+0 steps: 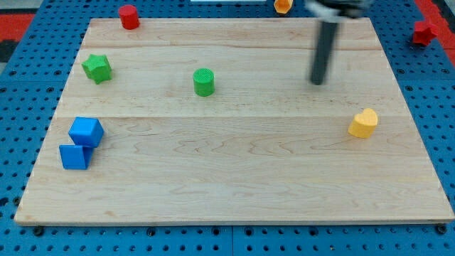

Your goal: Slide the green circle towards yellow heart

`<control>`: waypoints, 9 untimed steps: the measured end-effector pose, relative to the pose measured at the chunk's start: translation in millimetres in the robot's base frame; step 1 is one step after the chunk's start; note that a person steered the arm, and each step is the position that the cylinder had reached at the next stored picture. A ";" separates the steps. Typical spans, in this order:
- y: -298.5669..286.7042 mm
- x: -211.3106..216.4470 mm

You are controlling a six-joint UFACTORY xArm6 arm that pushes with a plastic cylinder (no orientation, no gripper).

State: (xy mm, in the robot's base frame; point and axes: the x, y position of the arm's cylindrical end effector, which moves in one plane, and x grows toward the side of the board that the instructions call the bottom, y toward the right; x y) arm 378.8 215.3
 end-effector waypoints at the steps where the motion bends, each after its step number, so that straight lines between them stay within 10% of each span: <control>1: -47.4 25.2; 3: -153.3 -48.8; 5: -371.3 35.3; 6: -361.0 -65.6; 7: -258.9 33.1; 8: -282.9 146.4; 9: -335.1 105.5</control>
State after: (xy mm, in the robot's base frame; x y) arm 484.3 -119.8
